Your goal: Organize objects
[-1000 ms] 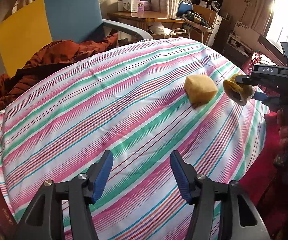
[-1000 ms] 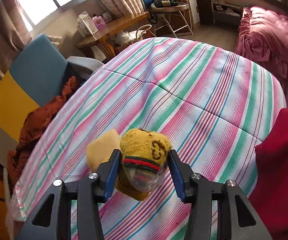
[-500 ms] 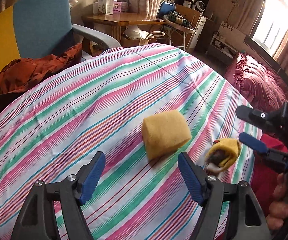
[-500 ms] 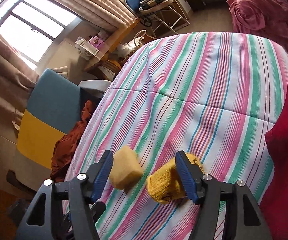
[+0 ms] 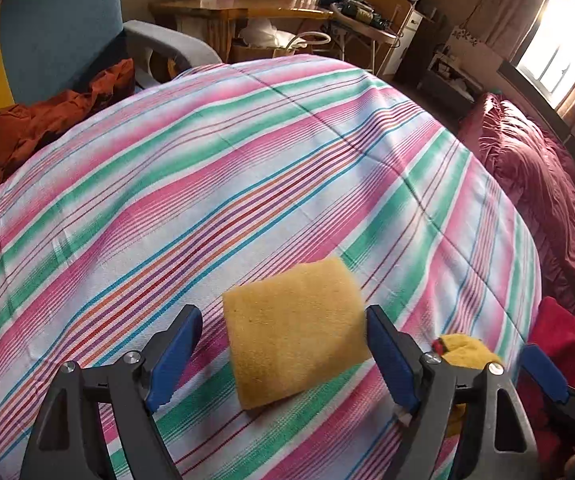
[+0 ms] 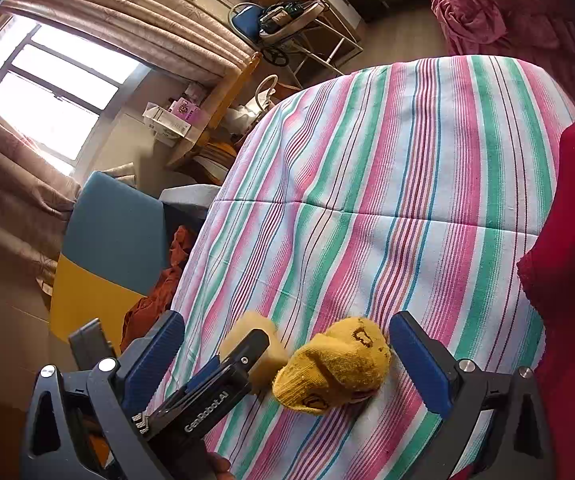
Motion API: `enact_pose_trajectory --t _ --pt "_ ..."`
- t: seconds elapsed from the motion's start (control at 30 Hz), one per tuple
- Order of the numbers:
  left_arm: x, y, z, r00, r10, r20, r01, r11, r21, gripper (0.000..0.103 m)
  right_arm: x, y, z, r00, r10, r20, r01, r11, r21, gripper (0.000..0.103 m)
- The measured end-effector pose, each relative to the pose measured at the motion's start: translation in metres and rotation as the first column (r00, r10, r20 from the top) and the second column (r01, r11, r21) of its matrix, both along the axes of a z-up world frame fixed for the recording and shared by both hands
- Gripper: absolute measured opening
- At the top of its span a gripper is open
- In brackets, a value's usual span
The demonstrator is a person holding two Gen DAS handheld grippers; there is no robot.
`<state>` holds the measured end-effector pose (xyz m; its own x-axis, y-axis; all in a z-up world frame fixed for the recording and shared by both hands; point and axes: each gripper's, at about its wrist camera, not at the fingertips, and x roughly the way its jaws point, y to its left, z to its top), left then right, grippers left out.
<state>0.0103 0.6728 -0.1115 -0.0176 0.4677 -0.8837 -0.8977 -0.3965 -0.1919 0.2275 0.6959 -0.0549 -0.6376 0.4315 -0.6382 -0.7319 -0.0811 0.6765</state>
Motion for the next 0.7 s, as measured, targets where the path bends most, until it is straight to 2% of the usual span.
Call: enact_pose_trajectory --t 0.07,0.13,0.2,0.3,0.53,0.7 --pt "-0.008 -0.006 -0.005 0.999 0.006 0.052 -0.007 1.0 0.021 0.077 -0.001 0.001 -0.001 1.0 0.002 -0.003 -0.002 1.0 -0.005 0.103" --pt "-0.009 -0.014 -0.002 0.997 -0.006 0.071 0.004 0.999 0.032 0.062 -0.004 0.003 -0.004 0.999 0.031 -0.034 -0.032 0.999 -0.025 0.103" --pt "-0.006 -0.027 0.005 0.999 -0.011 0.043 0.009 0.999 0.046 0.058 -0.011 0.004 -0.007 0.995 0.072 -0.063 -0.075 0.996 -0.052 0.103" --pt "-0.003 -0.053 0.011 1.0 -0.014 -0.011 0.015 0.998 0.056 0.056 -0.023 0.004 -0.013 0.992 0.122 -0.034 -0.125 0.988 -0.086 0.103" --pt "-0.024 -0.146 0.023 0.994 0.094 0.056 -0.098 0.992 0.073 0.056 -0.027 0.009 -0.022 0.989 0.091 0.114 -0.077 0.989 -0.123 0.103" --pt "-0.027 -0.215 0.035 0.988 0.151 0.033 -0.153 0.985 0.075 0.056 -0.04 0.009 -0.027 0.959 0.137 0.247 -0.109 0.986 -0.124 0.103"
